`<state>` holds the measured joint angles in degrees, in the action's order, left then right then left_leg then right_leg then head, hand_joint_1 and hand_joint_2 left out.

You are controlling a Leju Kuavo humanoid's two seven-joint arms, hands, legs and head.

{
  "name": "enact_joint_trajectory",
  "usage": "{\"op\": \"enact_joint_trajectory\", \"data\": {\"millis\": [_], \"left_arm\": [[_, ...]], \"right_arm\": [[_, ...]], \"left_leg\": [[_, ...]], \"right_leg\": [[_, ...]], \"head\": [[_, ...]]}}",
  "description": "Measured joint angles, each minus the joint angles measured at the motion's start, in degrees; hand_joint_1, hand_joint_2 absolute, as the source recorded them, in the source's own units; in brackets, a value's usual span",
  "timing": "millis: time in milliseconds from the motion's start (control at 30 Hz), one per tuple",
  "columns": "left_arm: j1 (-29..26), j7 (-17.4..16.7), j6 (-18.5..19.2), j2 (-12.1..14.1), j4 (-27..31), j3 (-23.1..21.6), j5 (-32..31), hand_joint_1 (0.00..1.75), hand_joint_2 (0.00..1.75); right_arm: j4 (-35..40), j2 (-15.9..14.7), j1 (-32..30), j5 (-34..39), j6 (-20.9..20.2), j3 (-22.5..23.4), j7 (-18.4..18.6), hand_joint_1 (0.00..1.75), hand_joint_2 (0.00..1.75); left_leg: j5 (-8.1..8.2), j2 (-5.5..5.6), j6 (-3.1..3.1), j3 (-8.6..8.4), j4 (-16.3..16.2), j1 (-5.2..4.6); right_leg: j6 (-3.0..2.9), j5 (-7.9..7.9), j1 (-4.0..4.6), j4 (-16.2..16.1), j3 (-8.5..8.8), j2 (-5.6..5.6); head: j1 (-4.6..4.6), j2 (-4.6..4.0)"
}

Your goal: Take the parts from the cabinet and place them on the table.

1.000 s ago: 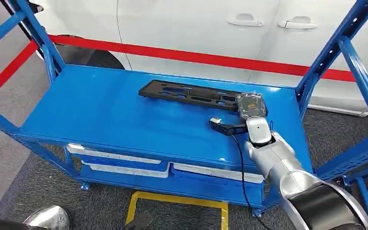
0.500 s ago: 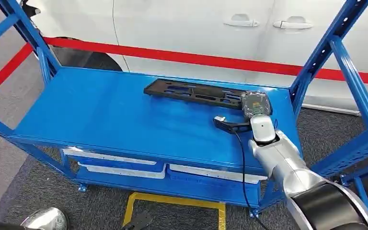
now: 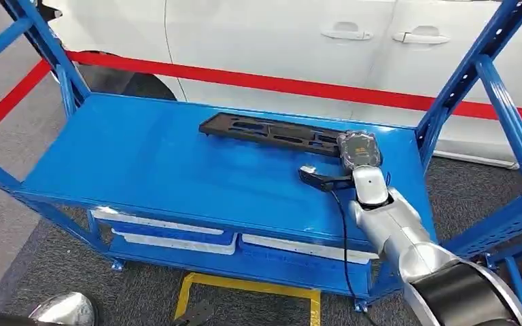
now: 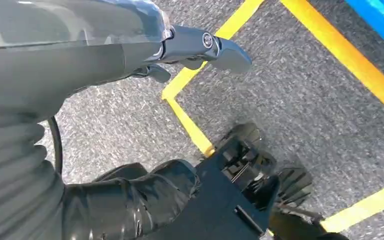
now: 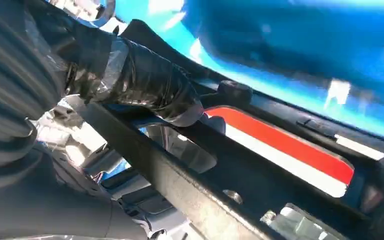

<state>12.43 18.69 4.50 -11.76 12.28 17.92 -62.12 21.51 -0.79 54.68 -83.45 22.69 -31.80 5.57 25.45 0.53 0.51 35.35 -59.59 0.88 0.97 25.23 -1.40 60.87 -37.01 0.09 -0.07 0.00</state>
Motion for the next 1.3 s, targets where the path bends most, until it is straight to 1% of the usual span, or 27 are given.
{"op": "enact_joint_trajectory", "data": {"millis": [67,100,133,167,233,267,300,333,433,467,533,600,633,667,733,767,800,833,867,933,967,1000,1100,1133,1167,1233,1300], "left_arm": [[-0.1,0.0,0.0,0.0,0.0,0.0,0.0,0.0,1.75],[-0.1,0.0,0.0,0.0,0.0,0.0,0.0,0.0,1.75],[-0.1,0.0,0.0,0.0,0.0,0.0,0.0,0.0,1.75],[-0.1,0.0,0.0,0.0,0.0,0.0,0.1,0.0,1.75],[0.0,0.0,-0.1,0.0,0.0,0.0,0.1,0.0,1.75],[-0.1,-0.1,-0.1,0.0,0.0,0.0,0.2,0.0,1.75],[-0.2,-0.1,-0.1,0.1,0.0,0.0,0.3,0.0,1.75],[-0.3,-0.2,-0.1,0.1,0.0,0.0,0.4,0.0,1.75],[-0.2,-0.2,-0.1,0.1,0.0,0.0,0.7,0.0,1.75],[-0.1,-0.3,-0.1,0.2,0.0,0.0,0.7,0.0,1.75],[-0.1,-0.4,0.0,0.2,0.0,0.0,0.7,0.0,1.75],[-0.2,-0.5,-0.1,0.2,0.0,0.0,0.8,0.0,1.75],[-0.1,-0.5,-0.1,0.2,0.0,0.0,0.8,0.0,1.75],[-0.1,-0.5,-0.1,0.1,0.0,0.0,0.8,0.0,1.75],[-0.1,-0.5,0.0,0.1,0.0,0.0,0.8,0.0,1.75],[-0.1,-0.5,0.0,0.1,0.0,-0.1,0.8,0.0,1.75],[-0.1,-0.5,0.0,0.1,0.0,-0.1,0.8,0.0,1.75],[-0.2,-0.5,0.0,0.1,0.0,-0.1,0.8,0.0,1.75],[-0.2,-0.5,0.0,0.1,0.0,-0.1,0.8,0.0,1.75],[-0.2,-0.5,0.0,0.1,0.0,-0.1,0.8,0.0,1.75],[-0.2,-0.5,0.0,0.1,0.0,-0.1,0.9,0.0,1.75],[-0.2,-0.5,0.0,0.1,0.0,-0.1,0.9,0.0,1.75],[-0.2,-0.5,0.0,0.1,0.0,-0.1,0.9,0.0,1.75],[-0.3,-0.5,0.0,0.1,0.0,-0.1,1.0,0.0,1.75],[-0.3,-0.5,0.0,0.1,0.0,-0.1,1.0,0.0,1.75],[-0.3,-0.5,0.0,0.1,0.0,-0.1,1.0,0.0,1.75],[-0.3,-0.5,0.0,0.1,0.0,-0.1,1.0,0.0,1.75]], "right_arm": [[0.0,0.0,-0.2,0.0,0.2,0.0,0.0,1.75,1.75],[0.0,0.0,0.0,0.0,0.2,0.1,0.0,1.75,1.75],[0.0,0.0,0.0,0.0,0.2,0.1,0.0,1.75,1.75],[0.0,0.0,0.1,0.0,0.2,0.1,0.0,1.75,1.75],[0.0,0.1,0.0,0.0,0.4,0.1,0.1,1.75,1.75],[0.0,0.1,-0.1,0.0,0.4,0.1,0.2,1.75,1.75],[0.0,0.0,-0.1,0.0,0.4,0.1,0.2,1.75,1.75],[0.0,0.1,-0.2,0.0,0.4,0.1,0.3,1.75,1.75],[0.0,0.1,0.0,0.0,0.5,0.1,0.3,1.75,1.75],[0.0,0.0,0.1,0.0,0.6,0.2,0.3,1.75,1.75],[0.0,0.0,0.0,-0.1,0.7,0.2,0.4,1.75,1.75],[0.0,0.0,0.0,0.0,0.8,0.2,0.4,1.75,1.75],[0.0,-0.2,0.0,0.0,0.8,0.3,0.4,1.75,1.75],[0.0,-0.3,0.1,0.0,0.9,0.4,0.4,1.75,1.75],[0.0,-0.3,0.0,0.0,0.9,0.4,0.4,1.75,1.75],[-0.1,-0.3,-0.2,0.0,0.9,0.4,0.3,1.75,1.75],[-0.1,-0.3,-0.5,0.0,0.9,0.4,0.3,1.75,1.75],[-0.2,-0.4,-0.6,0.0,0.9,0.4,0.3,1.75,1.75],[-0.2,-0.4,-0.7,0.0,1.0,0.4,0.3,1.75,1.75],[-0.1,-0.4,-0.4,0.0,1.0,0.5,0.3,1.75,1.75],[-0.1,-0.4,-0.3,0.0,1.1,0.5,0.3,1.75,1.75],[-0.1,-0.4,-0.3,0.0,1.1,0.5,0.3,1.75,1.75],[-0.1,-0.4,-0.4,0.0,1.2,0.5,0.3,1.75,1.75],[-0.1,-0.4,-0.4,0.0,1.2,0.5,0.3,1.75,1.75],[-0.1,-0.4,-0.3,0.0,1.3,0.5,0.3,1.75,1.75],[-0.1,-0.3,-0.3,0.0,1.3,0.5,0.3,1.75,1.75],[-0.1,-0.3,-0.5,0.0,1.3,0.6,0.3,1.75,1.75]], "left_leg": [[-0.18,0.0,-0.38,-0.11,0.3,0.2],[0.02,0.0,-0.81,-0.14,0.2,0.25],[0.82,-0.23,-1.04,0.16,-0.6,0.36],[2.65,-0.25,-1.15,1.29,-3.3,0.33],[6.64,-0.24,-1.29,5.55,-12.3,0.34],[7.83,-0.24,-1.27,7.61,-16.3,0.33],[7.58,-0.24,-1.12,8.48,-17.7,0.32],[6.12,-0.24,-0.86,7.9,-16.2,0.28],[-0.88,-0.18,0.84,0.85,-1.8,-0.4],[-0.16,-0.25,1.02,-0.28,-0.4,-0.53],[-0.6,-0.18,0.94,0.12,0.1,-0.73],[-1.14,-0.25,1.32,0.07,0.9,-0.6],[-1.68,-0.45,1.55,-0.16,1.7,-0.14],[-2.03,-0.41,2.06,-0.09,2.1,-0.2],[-2.37,-0.5,2.32,0.43,2.0,-0.24],[-2.52,-0.51,2.31,0.72,2.0,-0.25],[-2.68,-0.5,2.27,1.03,1.9,-0.25],[-2.8,-0.48,2.19,1.29,1.7,-0.23],[-2.85,-0.45,2.12,1.53,1.5,-0.17],[-2.81,-0.44,1.8,1.9,0.7,-0.11],[-2.91,-0.4,1.35,2.28,0.5,-0.33],[-3.09,-0.37,0.99,2.28,0.4,-0.29],[-3.86,-0.22,-0.2,2.49,0.6,-0.34],[-3.56,-0.21,-0.45,2.7,0.5,-0.25],[-2.05,-0.32,-0.75,3.22,-0.5,-0.08],[3.77,-0.34,-1.25,6.21,-8.5,-0.06],[7.22,-0.34,-1.51,8.96,-16.8,-0.07]], "right_leg": [[-0.69,-0.01,0.29,0.1,-0.15,0.04],[-1.3,-0.24,0.02,-0.3,0.02,0.08],[-1.76,-0.34,-0.05,-0.6,0.31,0.02],[-2.18,-0.38,-0.05,-0.7,0.42,0.01],[-2.37,-0.34,0.19,-0.7,0.43,0.04],[-2.38,-0.33,0.36,-0.7,0.42,0.04],[-2.4,-0.32,0.52,-0.7,0.44,0.04],[-2.49,-0.41,0.68,-0.6,0.49,0.02],[-2.5,-0.43,1.06,-0.6,0.78,0.07],[-2.3,-0.48,1.48,-0.5,0.6,0.06],[-1.77,-0.82,1.14,-0.7,0.41,0.09],[-1.01,-1.18,1.22,-1.2,0.48,0.07],[-0.77,-0.37,0.98,-0.5,0.29,-0.02],[-0.55,1.65,1.03,1.1,-0.47,-0.02],[-0.17,6.86,0.94,9.4,-3.59,0.04],[0.05,8.59,0.81,13.4,-5.07,0.03],[0.25,9.07,0.63,15.6,-5.75,0.02],[0.4,8.1,0.47,15.1,-5.15,-0.03],[0.48,6.12,0.28,12.1,-3.12,-0.06],[0.57,2.04,-0.13,1.7,3.13,-0.18],[0.31,3.32,0.21,-0.5,4.3,-0.09],[-0.21,2.2,0.59,-0.1,3.88,0.15],[-1.06,2.06,0.65,-0.6,3.46,0.1],[-1.81,1.53,0.24,-1.1,3.37,-0.07],[-2.36,1.16,0.22,-1.3,3.15,-0.09],[-2.94,0.48,0.25,-1.3,2.31,-0.1],[-2.97,-0.12,0.43,-1.2,1.41,-0.09]], "head": [[0.02,0.0],[0.02,0.0],[0.02,0.0],[-0.02,0.0],[-0.02,0.0],[0.0,0.0],[0.0,0.0],[0.0,0.0],[0.0,0.0],[0.04,0.0],[0.02,0.0],[0.02,0.0],[0.02,0.0],[0.04,0.0],[0.09,0.0],[0.04,0.0],[0.04,0.0],[0.09,0.0],[0.05,0.0],[0.04,0.0],[0.07,0.0],[0.0,0.0],[0.04,0.0],[0.02,0.0],[0.02,0.0],[0.0,0.0],[-0.02,0.0]]}}
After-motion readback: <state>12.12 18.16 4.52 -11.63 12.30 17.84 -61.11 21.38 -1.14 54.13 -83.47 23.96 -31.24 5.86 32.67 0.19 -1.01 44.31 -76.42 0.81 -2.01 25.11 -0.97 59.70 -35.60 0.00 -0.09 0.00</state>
